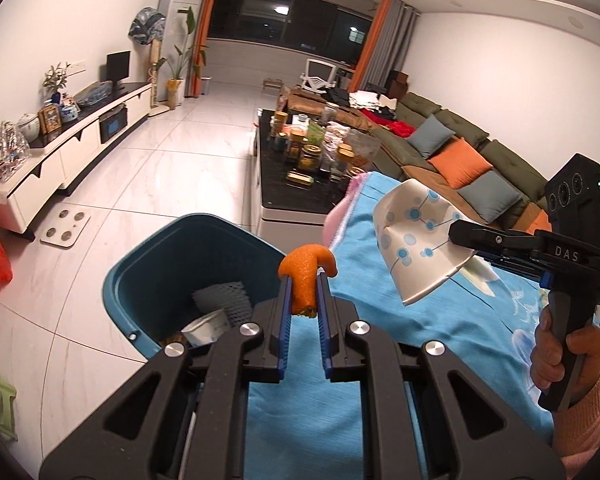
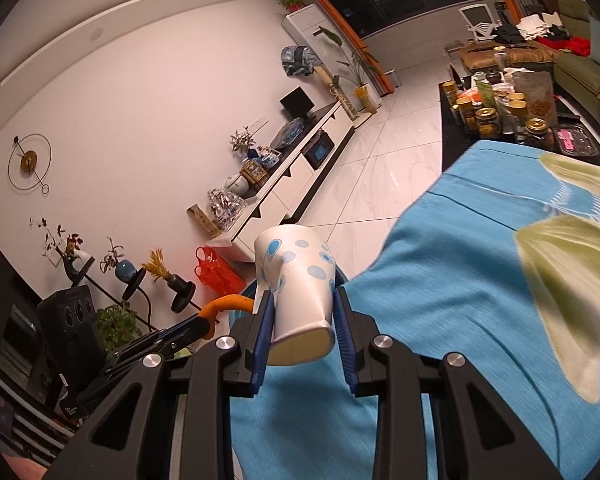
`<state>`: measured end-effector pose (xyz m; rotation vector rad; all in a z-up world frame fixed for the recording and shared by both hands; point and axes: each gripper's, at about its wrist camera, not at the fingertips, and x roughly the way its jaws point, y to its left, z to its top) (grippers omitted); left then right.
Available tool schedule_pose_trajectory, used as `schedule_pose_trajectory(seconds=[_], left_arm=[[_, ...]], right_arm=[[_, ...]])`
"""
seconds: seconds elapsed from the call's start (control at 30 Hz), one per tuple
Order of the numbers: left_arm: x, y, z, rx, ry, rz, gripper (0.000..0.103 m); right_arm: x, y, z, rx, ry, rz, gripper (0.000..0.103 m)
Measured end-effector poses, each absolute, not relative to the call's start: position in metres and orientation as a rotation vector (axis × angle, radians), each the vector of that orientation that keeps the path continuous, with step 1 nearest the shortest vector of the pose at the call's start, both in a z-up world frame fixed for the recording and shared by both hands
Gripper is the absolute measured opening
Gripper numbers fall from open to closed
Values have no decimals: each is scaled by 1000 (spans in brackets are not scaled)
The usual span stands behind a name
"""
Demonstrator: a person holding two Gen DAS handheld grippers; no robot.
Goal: Collect trash
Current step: 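Carry the peel and cup to the teal bin and open both tools over it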
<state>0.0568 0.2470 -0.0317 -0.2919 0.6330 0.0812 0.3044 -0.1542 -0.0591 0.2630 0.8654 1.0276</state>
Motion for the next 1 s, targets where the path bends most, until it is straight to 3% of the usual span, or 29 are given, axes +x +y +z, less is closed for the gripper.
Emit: schedule_pose_trajectory(seconds=[1.0], left_arm=[[77,284,-67,-344,696,210,12]], right_arm=[[322,-52,-90,146,979,1032,29]])
